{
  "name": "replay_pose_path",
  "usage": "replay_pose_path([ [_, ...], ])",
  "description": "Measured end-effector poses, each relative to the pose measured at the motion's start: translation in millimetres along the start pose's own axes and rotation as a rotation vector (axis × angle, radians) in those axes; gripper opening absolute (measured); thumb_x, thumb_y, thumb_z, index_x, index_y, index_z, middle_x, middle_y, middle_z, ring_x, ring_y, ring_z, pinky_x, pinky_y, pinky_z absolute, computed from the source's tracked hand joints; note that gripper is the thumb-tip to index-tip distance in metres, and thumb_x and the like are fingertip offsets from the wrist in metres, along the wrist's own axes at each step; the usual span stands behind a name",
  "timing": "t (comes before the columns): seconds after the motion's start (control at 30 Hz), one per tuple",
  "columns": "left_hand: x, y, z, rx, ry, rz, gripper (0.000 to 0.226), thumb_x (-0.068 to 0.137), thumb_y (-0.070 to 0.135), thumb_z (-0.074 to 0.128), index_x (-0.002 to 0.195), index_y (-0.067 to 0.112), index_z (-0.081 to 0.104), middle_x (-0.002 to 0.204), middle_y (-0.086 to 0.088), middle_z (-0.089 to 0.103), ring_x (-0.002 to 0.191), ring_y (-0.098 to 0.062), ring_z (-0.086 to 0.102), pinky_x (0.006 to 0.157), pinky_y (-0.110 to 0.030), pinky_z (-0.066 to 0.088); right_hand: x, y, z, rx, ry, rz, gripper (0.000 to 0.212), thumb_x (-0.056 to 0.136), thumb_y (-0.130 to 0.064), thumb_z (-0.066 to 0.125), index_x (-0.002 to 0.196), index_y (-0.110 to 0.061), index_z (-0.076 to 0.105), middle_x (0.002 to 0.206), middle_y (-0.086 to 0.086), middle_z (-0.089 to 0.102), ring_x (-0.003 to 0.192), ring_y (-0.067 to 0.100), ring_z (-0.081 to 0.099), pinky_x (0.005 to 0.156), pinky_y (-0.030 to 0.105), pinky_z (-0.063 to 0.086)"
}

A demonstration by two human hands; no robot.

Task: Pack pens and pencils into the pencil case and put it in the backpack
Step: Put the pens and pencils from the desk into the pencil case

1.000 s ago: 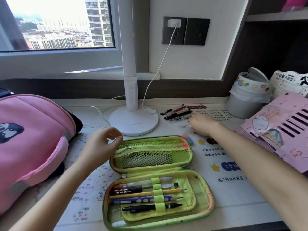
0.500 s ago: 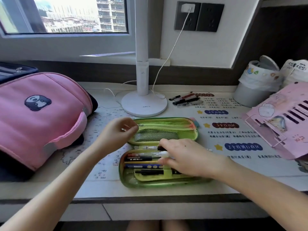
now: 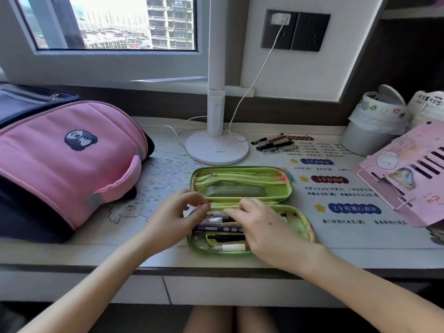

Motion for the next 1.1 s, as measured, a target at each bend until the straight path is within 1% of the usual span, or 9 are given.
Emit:
replay_pose_path([
  [0.1, -4, 7, -4, 0.045, 0.049, 0.094, 0.03, 0.074, 0.055, 0.05, 0.08, 0.029, 0.064, 0.091, 0.012, 0.06, 0.093, -0.007, 0.055, 0.085, -0.034, 0.046, 7, 11, -6, 0.071, 0.07, 0.022, 0.028, 0.089, -0.003, 0.053, 0.114, -0.009, 0.064, 0.098, 0.006, 0.061, 0.094, 0.02, 0.052, 0.084, 0.025, 0.043],
  [0.27, -16, 28, 14, 0.311, -0.008, 0.3, 0.026, 0.073, 0.056, 0.056, 0.072, 0.033, 0.068, 0.083, 0.015, 0.055, 0.085, -0.005, 0.046, 0.073, -0.013, 0.033, 8, 12, -9, -0.005, 0.015, 0.013, 0.022, 0.088, -0.029, 0.06, 0.105, -0.02, 0.071, 0.097, -0.003, 0.064, 0.094, 0.015, 0.049, 0.086, 0.029, 0.041],
  [0.4, -8, 33, 16, 0.299, -0.007, 0.33, 0.024, 0.077, 0.054, 0.054, 0.075, 0.033, 0.066, 0.085, 0.019, 0.054, 0.085, -0.008, 0.048, 0.073, -0.018, 0.037, 12, 37, -29, 0.152, 0.018, 0.115, 0.019, 0.089, -0.026, 0.059, 0.104, -0.022, 0.07, 0.101, -0.008, 0.062, 0.098, 0.008, 0.048, 0.089, 0.022, 0.036],
  [0.57, 42, 33, -4, 0.146, 0.079, 0.227, 0.026, 0.075, 0.053, 0.052, 0.075, 0.031, 0.066, 0.089, 0.01, 0.058, 0.09, -0.012, 0.053, 0.078, -0.029, 0.043, 33, 142, -65, 0.071, 0.299, 0.413, 0.023, 0.091, -0.008, 0.054, 0.109, -0.008, 0.068, 0.111, 0.006, 0.067, 0.101, 0.02, 0.06, 0.085, 0.023, 0.042],
  [0.7, 97, 33, -4, 0.134, 0.096, 0.151, 0.008, 0.081, 0.035, 0.062, 0.079, 0.029, 0.065, 0.089, 0.009, 0.058, 0.088, -0.012, 0.055, 0.076, -0.029, 0.042, 67, 216, -50, -0.126, 0.179, 0.574, 0.041, 0.09, -0.005, 0.052, 0.13, -0.012, 0.052, 0.135, 0.007, 0.053, 0.119, 0.028, 0.052, 0.097, 0.037, 0.044],
  [0.83, 151, 42, 6, 0.261, 0.128, 0.171, 0.01, 0.084, 0.017, 0.059, 0.081, 0.016, 0.068, 0.085, 0.004, 0.06, 0.078, -0.011, 0.051, 0.062, -0.009, 0.036, 109, 245, -33, -0.245, 0.081, 0.531, 0.043, 0.087, 0.003, 0.046, 0.125, -0.016, 0.055, 0.129, 0.007, 0.057, 0.115, 0.028, 0.053, 0.095, 0.041, 0.046],
  [0.87, 164, 44, 11, 0.287, 0.121, 0.182, 0.011, 0.084, 0.014, 0.058, 0.079, 0.014, 0.068, 0.084, 0.004, 0.06, 0.077, -0.012, 0.052, 0.062, -0.01, 0.037, 118, 251, -30, -0.262, 0.047, 0.514, 0.041, 0.086, 0.004, 0.045, 0.122, -0.014, 0.056, 0.126, 0.009, 0.058, 0.113, 0.029, 0.054, 0.093, 0.042, 0.047],
  [0.97, 202, 43, 33, 0.336, 0.075, 0.214, 0.013, 0.082, 0.011, 0.056, 0.076, 0.013, 0.067, 0.084, -0.003, 0.064, 0.08, -0.022, 0.058, 0.072, -0.029, 0.047, 135, 265, -22, -0.302, -0.027, 0.46, 0.043, 0.084, 0.005, 0.046, 0.122, -0.013, 0.054, 0.126, 0.009, 0.056, 0.116, 0.03, 0.05, 0.095, 0.041, 0.044],
  [1.1, 252, 29, 65, 0.43, -0.01, 0.183, 0.014, 0.082, 0.01, 0.052, 0.081, 0.011, 0.066, 0.089, -0.009, 0.066, 0.087, -0.028, 0.059, 0.071, -0.03, 0.044, 146, 281, -17, -0.352, -0.055, 0.399, 0.053, 0.075, 0.001, 0.045, 0.126, -0.015, 0.049, 0.131, 0.006, 0.049, 0.123, 0.026, 0.04, 0.102, 0.038, 0.033],
])
Point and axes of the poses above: each hand's wrist, its own x-axis towards the middle knuckle, its own z-axis out of the palm, y = z × x, the point moved 7 cm from there along x, towards the middle knuckle
